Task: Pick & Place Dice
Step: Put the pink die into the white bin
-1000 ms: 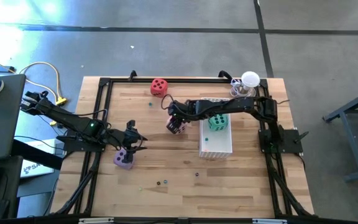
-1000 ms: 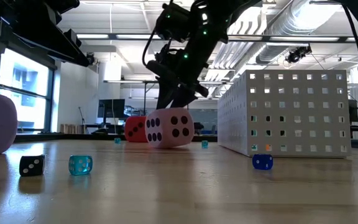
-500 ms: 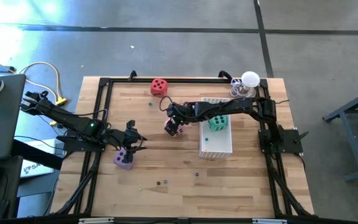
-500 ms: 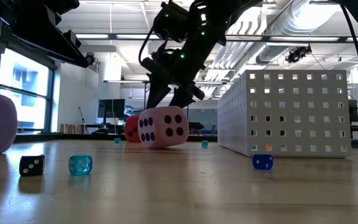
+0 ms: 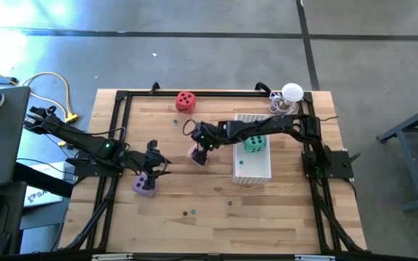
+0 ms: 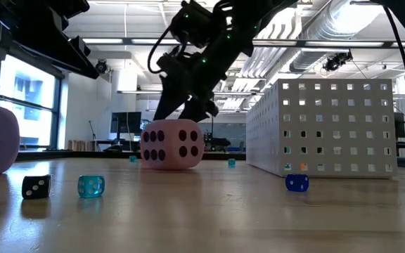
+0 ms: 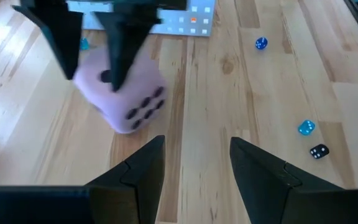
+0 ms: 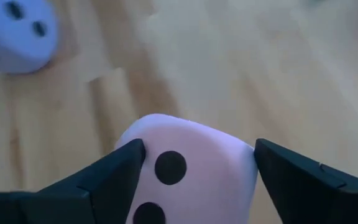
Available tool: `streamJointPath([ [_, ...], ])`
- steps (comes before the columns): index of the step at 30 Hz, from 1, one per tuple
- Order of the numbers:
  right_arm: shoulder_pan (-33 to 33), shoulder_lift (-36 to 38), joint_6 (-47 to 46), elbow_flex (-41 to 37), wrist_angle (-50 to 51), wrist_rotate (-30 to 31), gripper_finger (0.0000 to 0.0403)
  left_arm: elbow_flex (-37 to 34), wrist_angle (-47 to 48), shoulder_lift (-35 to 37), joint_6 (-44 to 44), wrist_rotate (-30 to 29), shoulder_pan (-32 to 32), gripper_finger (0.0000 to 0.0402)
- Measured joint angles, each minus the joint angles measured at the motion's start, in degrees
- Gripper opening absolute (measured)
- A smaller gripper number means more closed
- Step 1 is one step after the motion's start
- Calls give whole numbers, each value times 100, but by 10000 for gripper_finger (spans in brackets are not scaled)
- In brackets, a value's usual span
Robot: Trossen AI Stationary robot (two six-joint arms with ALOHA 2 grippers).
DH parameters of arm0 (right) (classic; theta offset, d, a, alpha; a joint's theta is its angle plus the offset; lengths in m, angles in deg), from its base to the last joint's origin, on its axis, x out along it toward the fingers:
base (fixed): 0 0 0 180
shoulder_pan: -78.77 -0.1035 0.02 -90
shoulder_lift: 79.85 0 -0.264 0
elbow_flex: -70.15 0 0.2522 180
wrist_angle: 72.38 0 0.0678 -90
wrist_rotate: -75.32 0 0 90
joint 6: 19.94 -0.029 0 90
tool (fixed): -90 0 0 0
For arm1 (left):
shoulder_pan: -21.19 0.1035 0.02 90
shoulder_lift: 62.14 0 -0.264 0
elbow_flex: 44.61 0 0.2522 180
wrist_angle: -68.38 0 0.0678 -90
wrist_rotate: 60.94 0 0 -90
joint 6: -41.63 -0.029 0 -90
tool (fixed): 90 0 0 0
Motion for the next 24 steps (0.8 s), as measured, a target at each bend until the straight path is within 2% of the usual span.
streamJointPath([
  [6,-58,-20,2,-9,-291,-424,358,0,-2,0,13,0,-1,174],
  [11,-70,-28,38,-11,-465,-204,395,0,-1,0,13,0,-1,174],
  [24,-295,1,459,-7,-491,15,394,0,37,2,14,0,1,174],
])
